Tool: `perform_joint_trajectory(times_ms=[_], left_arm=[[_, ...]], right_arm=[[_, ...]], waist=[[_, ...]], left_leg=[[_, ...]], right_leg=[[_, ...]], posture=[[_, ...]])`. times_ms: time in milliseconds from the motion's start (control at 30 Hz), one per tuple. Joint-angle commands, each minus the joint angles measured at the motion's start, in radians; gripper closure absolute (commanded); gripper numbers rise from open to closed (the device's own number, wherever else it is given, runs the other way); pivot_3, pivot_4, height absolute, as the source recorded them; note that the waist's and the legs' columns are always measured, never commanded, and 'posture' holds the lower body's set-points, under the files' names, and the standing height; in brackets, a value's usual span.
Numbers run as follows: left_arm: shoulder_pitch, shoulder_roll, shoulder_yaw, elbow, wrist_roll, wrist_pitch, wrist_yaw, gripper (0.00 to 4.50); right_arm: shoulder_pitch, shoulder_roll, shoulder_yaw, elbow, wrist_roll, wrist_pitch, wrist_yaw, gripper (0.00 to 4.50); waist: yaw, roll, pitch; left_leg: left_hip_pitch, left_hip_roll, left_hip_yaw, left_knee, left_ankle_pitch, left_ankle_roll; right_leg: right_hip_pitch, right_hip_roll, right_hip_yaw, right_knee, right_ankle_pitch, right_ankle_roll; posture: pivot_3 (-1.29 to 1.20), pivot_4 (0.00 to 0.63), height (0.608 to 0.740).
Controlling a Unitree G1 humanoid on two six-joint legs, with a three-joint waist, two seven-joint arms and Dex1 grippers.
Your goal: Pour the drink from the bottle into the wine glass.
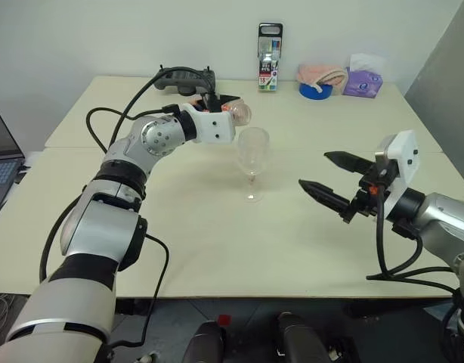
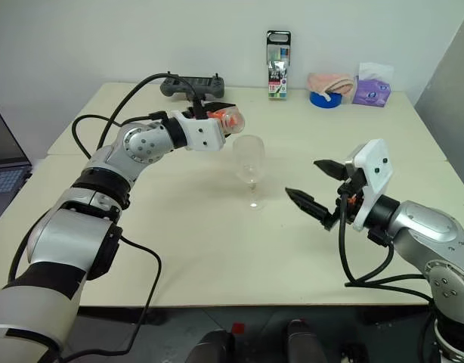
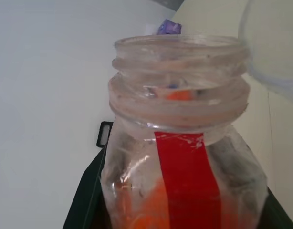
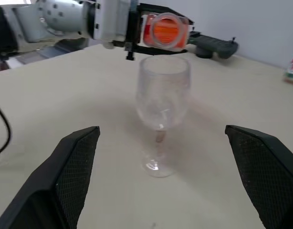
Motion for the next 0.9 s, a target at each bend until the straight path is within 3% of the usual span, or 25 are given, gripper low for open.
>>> perform_joint_trajectory(times_ms=[33, 333, 633, 900], left_arm=[[-0.066, 0.029, -0.011, -0.025, 0.041, -0.02, 0.083, 2.84], [-0.079, 0.042, -0.06, -0.017, 0.133, -0.029, 0.212, 2.84], [-0.093, 0.046, -0.105, -0.012, 0.21, -0.032, 0.344, 2.84], [-0.115, 0.057, -0.143, -0.011, 0.259, -0.05, 0.415, 2.84]], right_arm=[[-0.043, -0.032, -0.062, -0.027, 0.129, 0.004, -0.003, 0.0], [-0.065, -0.092, -0.009, -0.004, 0.132, -0.012, -0.026, 0.0], [-0.107, -0.155, 0.059, 0.08, -0.033, -0.051, 0.001, 0.0], [-0.119, -0.13, 0.096, 0.096, -0.116, -0.091, 0.009, 0.0]], waist=[[0.0, 0.0, 0.0], [0.0, 0.0, 0.0], [0.001, 0.0, 0.0], [0.0, 0.0, 0.0]], left_leg=[[0.0, 0.0, 0.0, 0.0, 0.0, 0.0], [0.0, 0.0, 0.0, 0.001, 0.0, 0.0], [0.0, 0.0, 0.0, 0.001, 0.0, 0.0], [0.0, 0.0, 0.0, 0.001, 0.0, 0.0]], right_leg=[[0.0, 0.0, 0.0, 0.0, 0.0, 0.0], [0.0, 0.0, 0.0, 0.001, 0.0, 0.0], [0.0, 0.0, 0.0, 0.001, 0.0, 0.001], [0.0, 0.0, 0.0, 0.001, 0.001, 0.0]], posture=[[0.0, 0.15, 0.74], [0.0, 0.15, 0.74], [0.0, 0.15, 0.74], [0.0, 0.15, 0.74]])
